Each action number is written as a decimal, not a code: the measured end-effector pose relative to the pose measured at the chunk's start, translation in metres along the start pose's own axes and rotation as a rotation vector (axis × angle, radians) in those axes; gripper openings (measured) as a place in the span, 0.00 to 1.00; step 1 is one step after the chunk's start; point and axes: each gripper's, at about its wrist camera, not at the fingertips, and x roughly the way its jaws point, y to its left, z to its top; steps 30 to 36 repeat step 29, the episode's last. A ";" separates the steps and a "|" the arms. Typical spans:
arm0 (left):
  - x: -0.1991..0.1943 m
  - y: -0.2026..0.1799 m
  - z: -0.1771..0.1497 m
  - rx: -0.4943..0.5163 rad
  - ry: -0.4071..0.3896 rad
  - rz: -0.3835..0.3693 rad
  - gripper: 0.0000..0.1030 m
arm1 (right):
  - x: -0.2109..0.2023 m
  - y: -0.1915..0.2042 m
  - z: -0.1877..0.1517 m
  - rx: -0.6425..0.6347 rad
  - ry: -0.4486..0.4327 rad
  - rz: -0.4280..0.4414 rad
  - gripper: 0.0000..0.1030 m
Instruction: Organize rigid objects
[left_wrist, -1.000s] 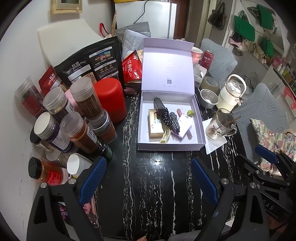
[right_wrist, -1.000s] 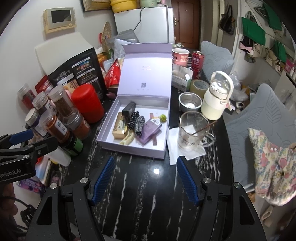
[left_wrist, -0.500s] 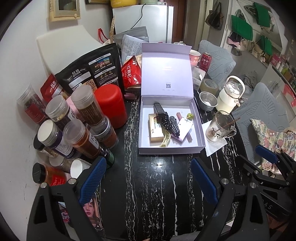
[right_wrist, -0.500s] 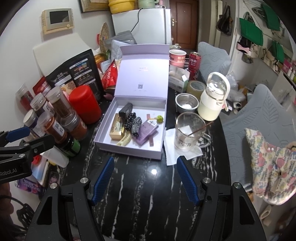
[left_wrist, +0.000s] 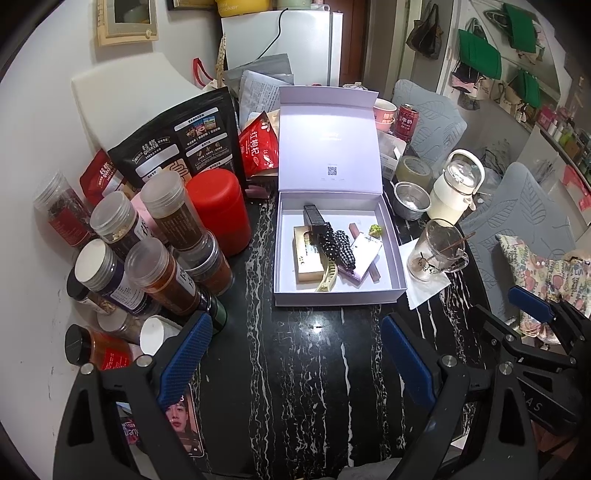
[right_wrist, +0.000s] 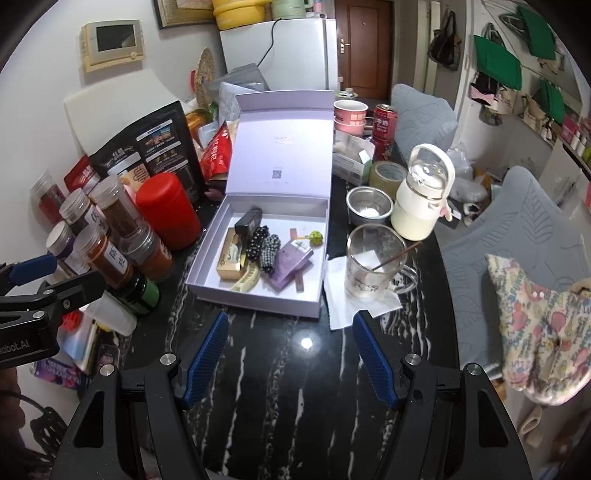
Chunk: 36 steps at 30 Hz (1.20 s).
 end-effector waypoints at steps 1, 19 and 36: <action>0.000 0.000 0.000 0.000 0.001 0.000 0.92 | 0.000 0.000 0.000 0.000 0.000 0.001 0.68; 0.000 0.001 -0.006 -0.018 0.023 -0.002 0.92 | -0.002 0.000 -0.005 0.007 -0.001 -0.003 0.68; 0.009 0.000 -0.010 -0.035 0.069 0.000 0.92 | 0.000 -0.002 -0.015 0.028 0.022 -0.001 0.68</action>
